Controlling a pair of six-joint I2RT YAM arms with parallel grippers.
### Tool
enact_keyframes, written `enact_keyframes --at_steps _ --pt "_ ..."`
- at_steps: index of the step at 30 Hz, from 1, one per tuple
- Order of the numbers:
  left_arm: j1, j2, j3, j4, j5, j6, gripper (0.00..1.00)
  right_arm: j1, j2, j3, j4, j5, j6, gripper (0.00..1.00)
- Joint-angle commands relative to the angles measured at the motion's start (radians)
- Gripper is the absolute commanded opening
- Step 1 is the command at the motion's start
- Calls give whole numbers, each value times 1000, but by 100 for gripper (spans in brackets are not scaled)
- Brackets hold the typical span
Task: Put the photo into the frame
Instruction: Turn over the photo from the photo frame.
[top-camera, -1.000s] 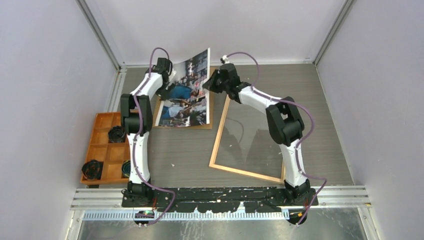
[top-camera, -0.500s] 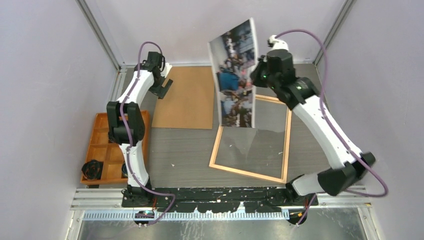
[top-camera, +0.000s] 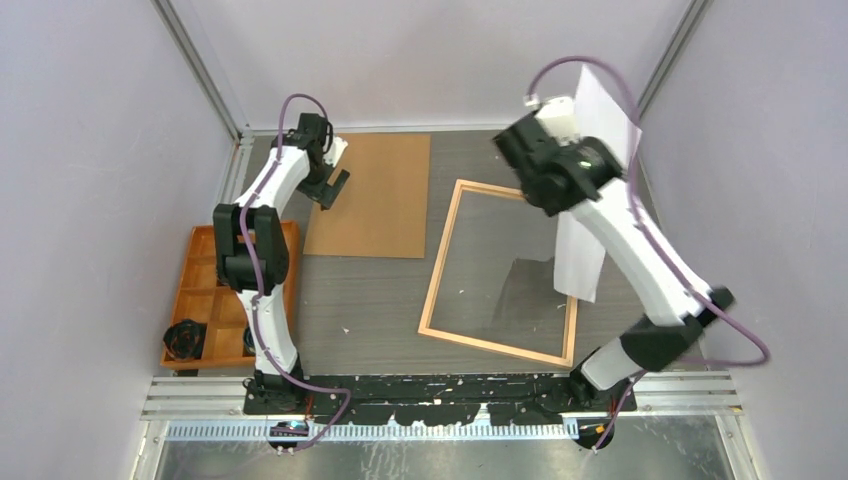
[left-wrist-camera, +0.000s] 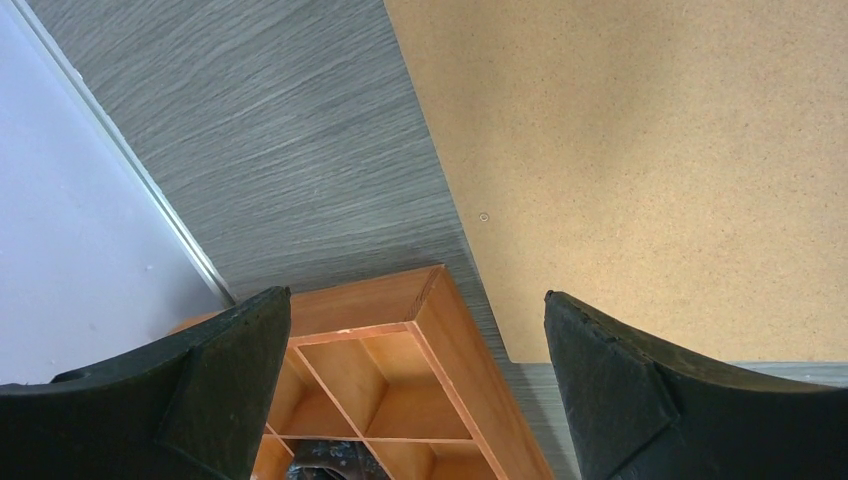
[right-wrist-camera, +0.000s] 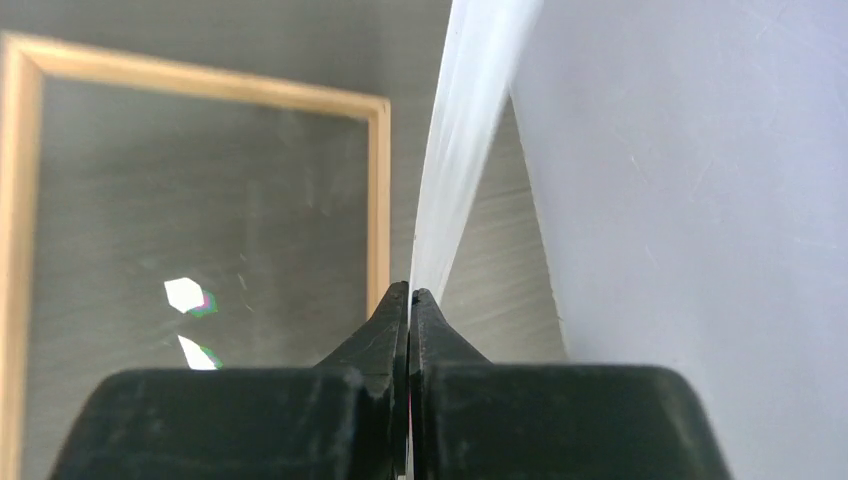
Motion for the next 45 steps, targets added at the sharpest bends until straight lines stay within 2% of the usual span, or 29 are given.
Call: enact_keyframes --at_steps 1,4,9,11,18,28,35,45 --pt "-4 -67 -9 -2 14 -11 100 38 137 -65 -147 66 103 1" --pt "-3 -68 -18 6 12 -9 100 38 118 -199 -4 -131 189 1" --pt "-5 -64 -19 11 4 -9 100 36 48 -383 255 -315 378 1" --pt "-6 -66 -21 12 5 -8 100 36 45 -419 327 -344 451 1" --pt "-13 -76 -44 28 -3 -12 100 37 122 -397 342 -339 621 1" --pt "-12 -66 -53 48 -19 -2 100 39 174 -388 349 -326 616 1" --pt "-12 -59 -54 53 -22 0 100 38 158 -433 330 -306 517 1" --pt "-13 -58 -48 49 -30 -1 100 38 161 -456 358 -382 384 1"
